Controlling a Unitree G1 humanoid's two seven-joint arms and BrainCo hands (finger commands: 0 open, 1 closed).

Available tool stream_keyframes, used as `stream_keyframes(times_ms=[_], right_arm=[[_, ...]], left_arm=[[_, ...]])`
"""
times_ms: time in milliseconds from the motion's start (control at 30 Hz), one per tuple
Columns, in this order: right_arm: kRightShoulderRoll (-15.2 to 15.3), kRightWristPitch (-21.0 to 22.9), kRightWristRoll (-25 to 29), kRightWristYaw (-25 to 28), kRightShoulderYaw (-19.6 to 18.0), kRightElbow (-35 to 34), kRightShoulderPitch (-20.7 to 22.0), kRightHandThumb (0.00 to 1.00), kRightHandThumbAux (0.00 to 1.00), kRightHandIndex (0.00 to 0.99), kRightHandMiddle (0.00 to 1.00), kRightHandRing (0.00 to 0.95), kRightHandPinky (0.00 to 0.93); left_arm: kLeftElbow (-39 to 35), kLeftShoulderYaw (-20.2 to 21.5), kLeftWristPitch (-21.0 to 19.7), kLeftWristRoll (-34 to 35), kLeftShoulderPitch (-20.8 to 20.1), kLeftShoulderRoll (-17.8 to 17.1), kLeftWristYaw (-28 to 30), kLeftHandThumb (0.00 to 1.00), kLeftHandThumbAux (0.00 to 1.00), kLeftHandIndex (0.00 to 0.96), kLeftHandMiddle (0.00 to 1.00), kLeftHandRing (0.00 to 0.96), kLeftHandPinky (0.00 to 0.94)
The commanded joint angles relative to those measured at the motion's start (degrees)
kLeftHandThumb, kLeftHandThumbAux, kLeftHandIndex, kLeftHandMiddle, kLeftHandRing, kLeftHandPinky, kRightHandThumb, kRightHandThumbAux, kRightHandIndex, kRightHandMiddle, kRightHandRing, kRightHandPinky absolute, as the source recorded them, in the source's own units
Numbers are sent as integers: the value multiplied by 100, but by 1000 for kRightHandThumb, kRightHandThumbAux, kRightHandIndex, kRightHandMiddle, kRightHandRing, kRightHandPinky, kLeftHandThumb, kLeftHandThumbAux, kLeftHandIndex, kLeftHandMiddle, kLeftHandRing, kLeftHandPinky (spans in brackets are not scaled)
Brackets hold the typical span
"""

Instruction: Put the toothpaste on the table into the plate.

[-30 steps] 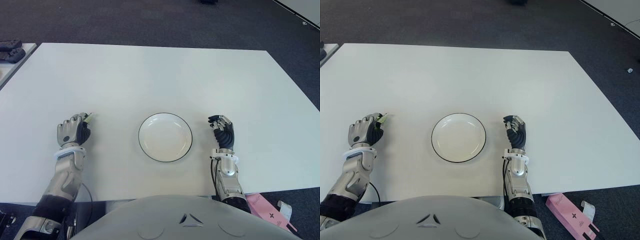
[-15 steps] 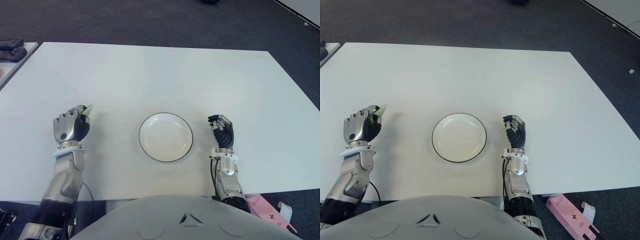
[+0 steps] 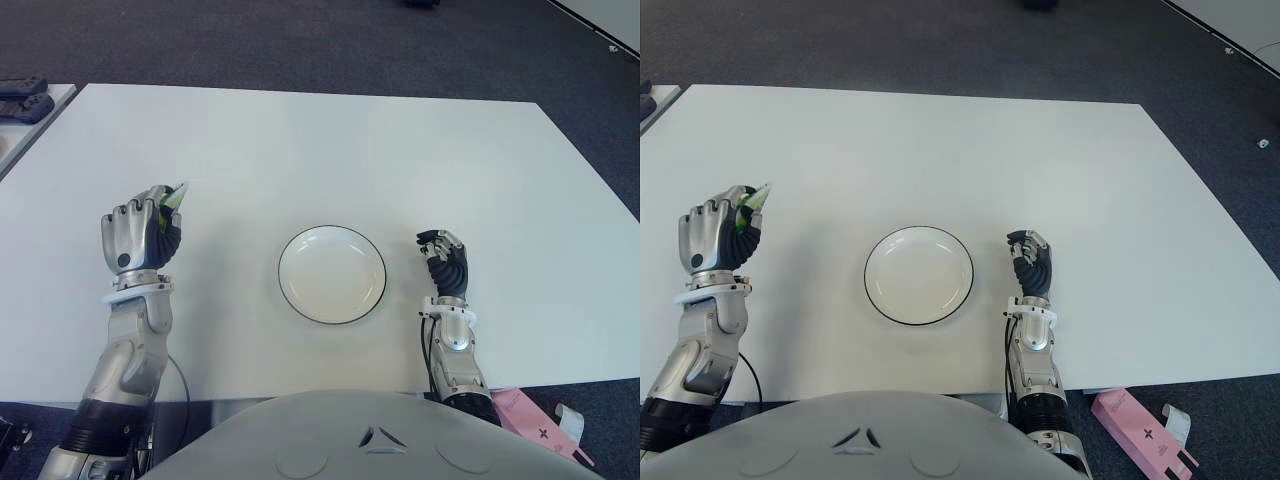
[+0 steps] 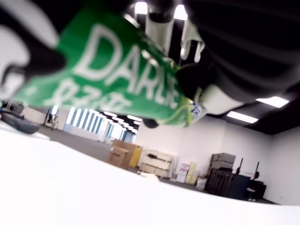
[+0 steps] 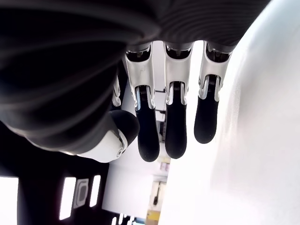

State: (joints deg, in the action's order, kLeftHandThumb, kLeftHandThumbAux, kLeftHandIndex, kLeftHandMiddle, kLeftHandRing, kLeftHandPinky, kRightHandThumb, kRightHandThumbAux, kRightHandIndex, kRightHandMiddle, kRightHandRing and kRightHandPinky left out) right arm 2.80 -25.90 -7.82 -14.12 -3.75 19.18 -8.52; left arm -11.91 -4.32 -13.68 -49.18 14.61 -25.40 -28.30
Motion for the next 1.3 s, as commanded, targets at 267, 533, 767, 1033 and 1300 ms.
stream_keyframes(times_ms=[267,533,767,1033,1300], right_arm=[[-89,98,5,12,25,171,-27,711,733,425,454,422,418],[-128,80,45,30,23,184,-7,712,732,425,454,429,429],[-151,46,42,31,28,237,25,712,732,425,452,429,422],[-198,-53,37,3,21,320,57,712,732,425,458,434,426],[-215,-35,7,-26,17,314,47,711,732,425,450,423,410]], left_arm=[[-519,42,311,-71,34,237,37,736,702,441,905,905,896],[-696,-160,534,-327,-115,311,93,738,702,441,932,916,907],[-675,-455,915,-377,-408,252,393,735,702,440,941,922,907],[-172,-816,1563,-352,-893,267,425,740,700,442,916,914,888],[99,-1061,2022,-298,-1112,148,737,743,699,442,904,908,884]])
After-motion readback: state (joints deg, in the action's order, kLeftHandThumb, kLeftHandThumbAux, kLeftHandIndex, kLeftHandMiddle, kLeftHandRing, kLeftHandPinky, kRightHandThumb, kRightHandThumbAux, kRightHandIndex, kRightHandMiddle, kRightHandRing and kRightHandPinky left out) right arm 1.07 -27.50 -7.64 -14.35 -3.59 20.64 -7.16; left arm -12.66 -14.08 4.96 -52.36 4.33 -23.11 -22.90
